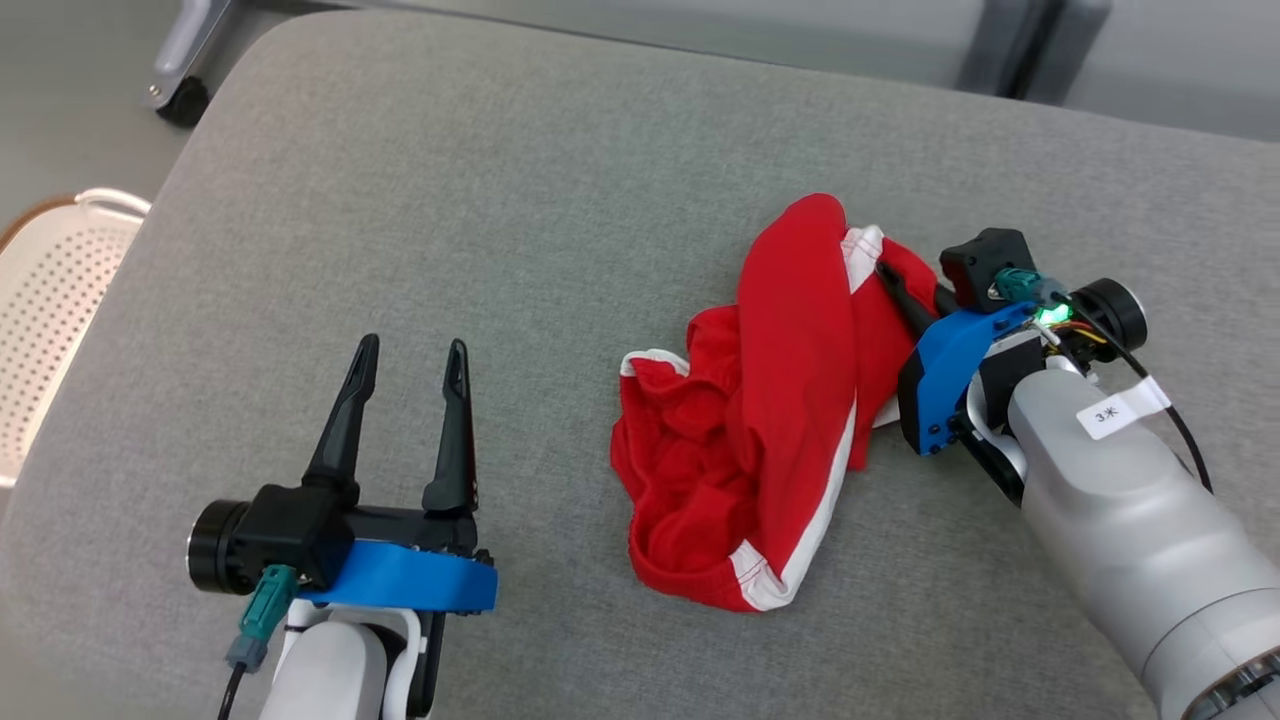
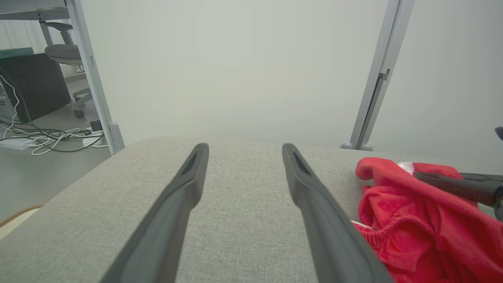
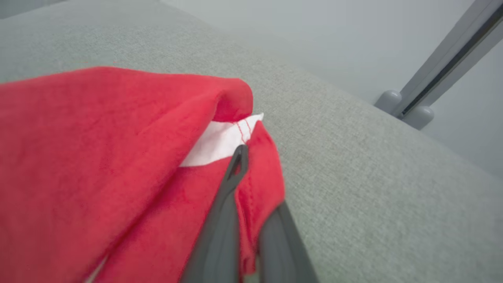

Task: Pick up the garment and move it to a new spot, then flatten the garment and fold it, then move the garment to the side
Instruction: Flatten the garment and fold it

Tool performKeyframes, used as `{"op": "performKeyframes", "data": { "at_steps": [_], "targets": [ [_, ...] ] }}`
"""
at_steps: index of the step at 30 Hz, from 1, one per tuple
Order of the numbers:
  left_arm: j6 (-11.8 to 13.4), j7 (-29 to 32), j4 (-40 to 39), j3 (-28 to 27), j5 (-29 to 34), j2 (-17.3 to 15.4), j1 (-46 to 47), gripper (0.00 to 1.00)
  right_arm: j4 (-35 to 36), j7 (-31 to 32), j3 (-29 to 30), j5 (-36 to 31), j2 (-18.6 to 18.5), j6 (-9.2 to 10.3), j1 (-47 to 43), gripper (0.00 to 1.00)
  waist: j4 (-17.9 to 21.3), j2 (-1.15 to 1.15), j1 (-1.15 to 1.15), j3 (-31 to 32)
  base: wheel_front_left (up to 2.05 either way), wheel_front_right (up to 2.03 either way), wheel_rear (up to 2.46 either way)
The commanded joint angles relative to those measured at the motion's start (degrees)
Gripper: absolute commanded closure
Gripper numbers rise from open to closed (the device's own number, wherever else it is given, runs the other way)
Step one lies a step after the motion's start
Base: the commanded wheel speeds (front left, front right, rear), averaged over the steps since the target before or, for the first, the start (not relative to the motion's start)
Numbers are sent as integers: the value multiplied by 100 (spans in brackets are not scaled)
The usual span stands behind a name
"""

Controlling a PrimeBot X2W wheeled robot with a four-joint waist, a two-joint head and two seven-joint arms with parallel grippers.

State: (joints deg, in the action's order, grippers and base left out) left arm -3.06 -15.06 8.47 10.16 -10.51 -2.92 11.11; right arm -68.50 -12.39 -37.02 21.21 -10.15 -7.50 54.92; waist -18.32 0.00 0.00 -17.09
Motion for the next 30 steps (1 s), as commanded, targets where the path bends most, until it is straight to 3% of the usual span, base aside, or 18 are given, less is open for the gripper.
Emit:
{"op": "performKeyframes", "data": {
  "at_steps": [1,7,18,27,29,30],
  "targets": [
    [-17,-15,16,-39,40,5,-58,0,54,-105,-17,96,-91,1,-36,100,163,0,0,160,0,0,0],
    [-81,-15,58,-221,117,5,-294,0,587,-283,60,363,-267,1,-435,100,585,0,0,528,0,0,0],
    [-191,-15,84,-413,202,3,-646,0,2888,-282,1149,228,-696,1,-2424,100,1398,0,0,931,0,0,0],
    [-246,-15,101,-438,264,3,-848,0,4037,-282,2297,-5,-373,0,-4280,100,1730,0,0,1121,0,0,0],
    [-253,-15,106,-457,265,2,-864,0,4149,-282,2493,-70,-238,0,-4524,31,1781,0,0,1151,0,0,0],
    [-253,-15,106,-457,265,2,-864,0,4149,-282,2493,-70,-238,0,-4524,31,1781,0,0,1151,0,0,0]
  ]
}}
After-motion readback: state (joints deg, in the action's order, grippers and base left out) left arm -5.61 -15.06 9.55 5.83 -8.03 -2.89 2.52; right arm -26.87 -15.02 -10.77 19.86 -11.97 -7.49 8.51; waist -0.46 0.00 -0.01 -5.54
